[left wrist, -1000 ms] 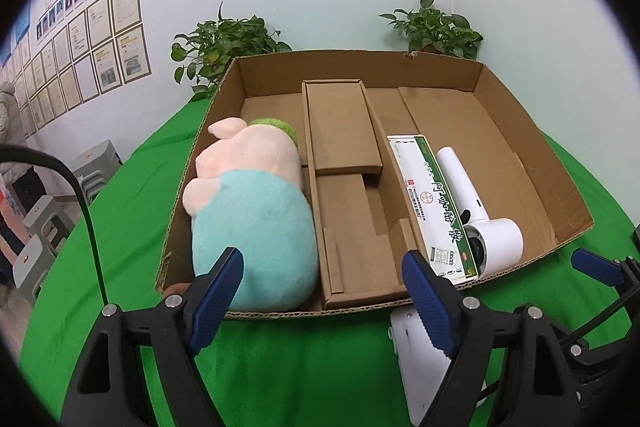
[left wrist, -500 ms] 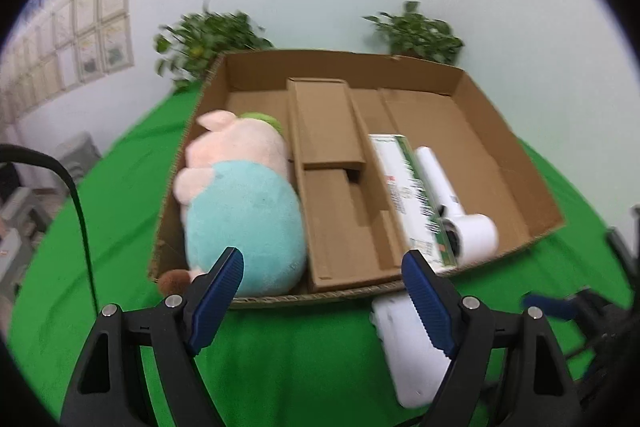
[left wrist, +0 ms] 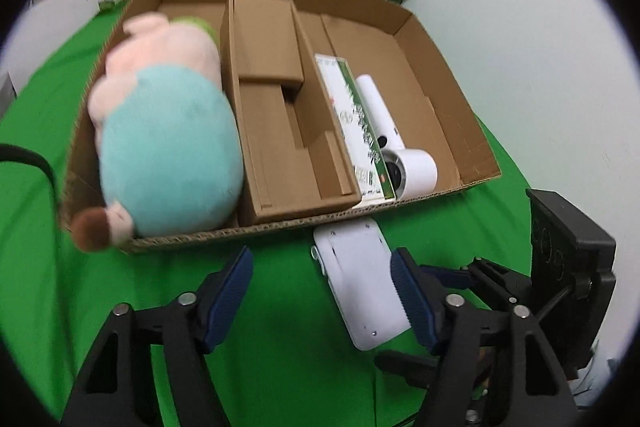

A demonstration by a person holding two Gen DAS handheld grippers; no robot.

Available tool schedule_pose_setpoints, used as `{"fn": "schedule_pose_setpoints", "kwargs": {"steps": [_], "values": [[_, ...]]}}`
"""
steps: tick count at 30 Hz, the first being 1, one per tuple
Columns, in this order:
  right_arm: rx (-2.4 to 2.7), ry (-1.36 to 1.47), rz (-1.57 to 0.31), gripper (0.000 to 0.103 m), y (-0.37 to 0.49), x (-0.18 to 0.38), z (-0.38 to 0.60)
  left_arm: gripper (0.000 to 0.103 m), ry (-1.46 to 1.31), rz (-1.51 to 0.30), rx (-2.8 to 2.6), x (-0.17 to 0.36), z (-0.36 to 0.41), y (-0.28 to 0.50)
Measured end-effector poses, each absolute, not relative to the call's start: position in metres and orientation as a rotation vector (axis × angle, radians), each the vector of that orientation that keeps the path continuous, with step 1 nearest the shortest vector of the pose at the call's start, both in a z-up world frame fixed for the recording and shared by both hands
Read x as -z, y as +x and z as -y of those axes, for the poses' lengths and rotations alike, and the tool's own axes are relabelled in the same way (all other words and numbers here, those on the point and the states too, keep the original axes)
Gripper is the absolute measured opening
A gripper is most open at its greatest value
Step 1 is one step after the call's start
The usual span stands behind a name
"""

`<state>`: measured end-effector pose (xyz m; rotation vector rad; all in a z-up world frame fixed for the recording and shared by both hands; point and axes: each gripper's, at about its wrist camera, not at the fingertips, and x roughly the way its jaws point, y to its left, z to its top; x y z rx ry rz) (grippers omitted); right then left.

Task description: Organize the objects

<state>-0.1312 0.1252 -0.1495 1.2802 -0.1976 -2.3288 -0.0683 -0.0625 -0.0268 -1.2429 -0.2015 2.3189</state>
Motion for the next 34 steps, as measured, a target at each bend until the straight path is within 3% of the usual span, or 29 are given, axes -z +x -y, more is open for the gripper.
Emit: {"fn": "schedule_pose_setpoints", "kwargs": {"steps": [3, 6, 11, 14, 15, 24, 28, 34], "values": [[2.354, 1.318, 0.164, 0.103, -0.132, 0.159, -0.124, 0.061, -1.281, 0.25, -2.279, 0.039, 0.063, -0.074], [2.408, 1.312, 0.069, 0.102, -0.128, 0.16, -0.117, 0.051, -1.311, 0.264, -2.233, 0.049, 0.06, -0.077], [2.483, 1.304, -0.054, 0.098, -0.122, 0.161, -0.112, 0.05, -1.34, 0.306, -2.2, 0.059, 0.061, -0.076], [2.472, 1.271, -0.138, 0.074, -0.115, 0.158, -0.104, 0.05, -1.358, 0.307, -2.193, 0.064, 0.059, -0.076], [2.459, 1.274, -0.171, 0.072, -0.113, 0.158, -0.101, 0.05, -1.365, 0.312, -2.185, 0.065, 0.058, -0.076], [2.46, 1.275, -0.177, 0.067, -0.085, 0.157, -0.122, 0.05, -1.416, 0.387, -2.078, 0.078, 0.041, -0.067], [2.453, 1.277, -0.161, 0.067, -0.061, 0.155, -0.136, 0.04, -1.422, 0.423, -2.01, 0.083, 0.031, -0.049], [2.455, 1.283, -0.095, 0.067, -0.033, 0.152, -0.159, 0.037, -1.456, 0.47, -1.949, 0.088, 0.022, -0.026]]}}
